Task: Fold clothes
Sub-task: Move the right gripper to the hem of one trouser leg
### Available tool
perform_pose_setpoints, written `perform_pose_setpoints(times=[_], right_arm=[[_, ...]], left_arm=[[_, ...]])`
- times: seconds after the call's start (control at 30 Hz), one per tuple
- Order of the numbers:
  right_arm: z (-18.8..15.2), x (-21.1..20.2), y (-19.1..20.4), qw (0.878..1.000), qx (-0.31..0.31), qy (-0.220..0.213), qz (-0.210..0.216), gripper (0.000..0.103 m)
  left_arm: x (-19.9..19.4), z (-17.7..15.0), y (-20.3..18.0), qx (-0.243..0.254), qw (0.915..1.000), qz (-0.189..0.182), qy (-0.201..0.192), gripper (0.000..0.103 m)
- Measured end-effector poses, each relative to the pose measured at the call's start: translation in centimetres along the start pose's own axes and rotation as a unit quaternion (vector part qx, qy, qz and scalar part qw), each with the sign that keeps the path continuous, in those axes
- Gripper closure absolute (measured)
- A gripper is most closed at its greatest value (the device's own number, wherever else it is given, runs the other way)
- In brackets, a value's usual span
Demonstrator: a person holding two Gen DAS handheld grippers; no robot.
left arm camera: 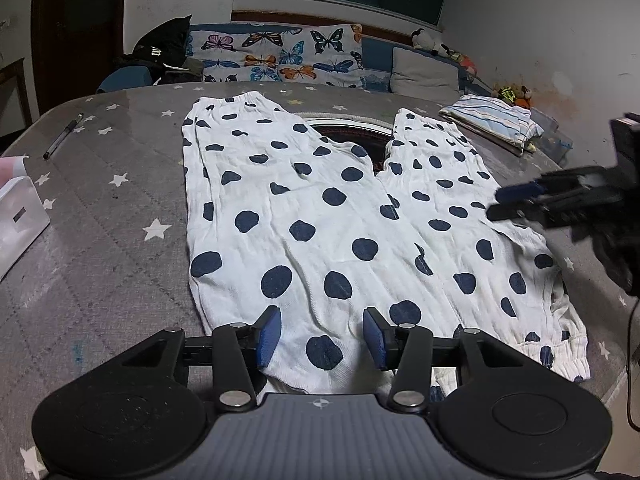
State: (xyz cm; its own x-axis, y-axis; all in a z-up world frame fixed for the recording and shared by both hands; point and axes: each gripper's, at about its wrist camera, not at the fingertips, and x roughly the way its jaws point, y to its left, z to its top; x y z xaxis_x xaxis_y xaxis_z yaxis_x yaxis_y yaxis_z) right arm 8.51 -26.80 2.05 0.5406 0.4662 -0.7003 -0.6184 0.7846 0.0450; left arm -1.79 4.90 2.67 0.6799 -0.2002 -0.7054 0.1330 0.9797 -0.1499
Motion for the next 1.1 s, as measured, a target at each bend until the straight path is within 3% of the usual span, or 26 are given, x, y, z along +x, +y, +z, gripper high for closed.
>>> perform_pose_setpoints(times=[0.13, 0.4, 0.53, 0.77, 0.93, 1.1], right_arm=[[-0.4, 1.2, -1.8, 1.0, 0.013, 0.008, -0.011, 0.053], [-1.6, -0.7, -2.9, 0.999, 0.016, 0.019, -0.02, 0.053], [-0.5, -1.4, -4.1, 0.999, 0.031, 0.004, -0.025, 0.054], [1.7, 0.4, -8.4, 0.996, 0.068, -0.005, -0.06, 0.06], [3.3, 2.0, -11.5, 0.993, 0.088, -0.008, -0.083, 0.063], [5.2, 4.3, -14.9, 0.988, 0.117, -0.012, -0.104, 0.065]], left_arm=[[0.1, 0.2, -0.1, 0.004, 1.0, 0.004, 0.004, 0.053], [-0.3, 1.4, -0.6, 0.017, 0.9998, 0.013, -0.004, 0.053], [-0.4, 2.4, -2.0, 0.029, 0.9994, -0.006, -0.017, 0.052], [1.7, 3.6, -6.8, 0.061, 0.9937, -0.092, -0.014, 0.053], [4.0, 4.1, -11.5, 0.102, 0.9809, -0.165, -0.001, 0.053], [6.2, 4.0, -14.5, 0.126, 0.9715, -0.2, 0.019, 0.054]])
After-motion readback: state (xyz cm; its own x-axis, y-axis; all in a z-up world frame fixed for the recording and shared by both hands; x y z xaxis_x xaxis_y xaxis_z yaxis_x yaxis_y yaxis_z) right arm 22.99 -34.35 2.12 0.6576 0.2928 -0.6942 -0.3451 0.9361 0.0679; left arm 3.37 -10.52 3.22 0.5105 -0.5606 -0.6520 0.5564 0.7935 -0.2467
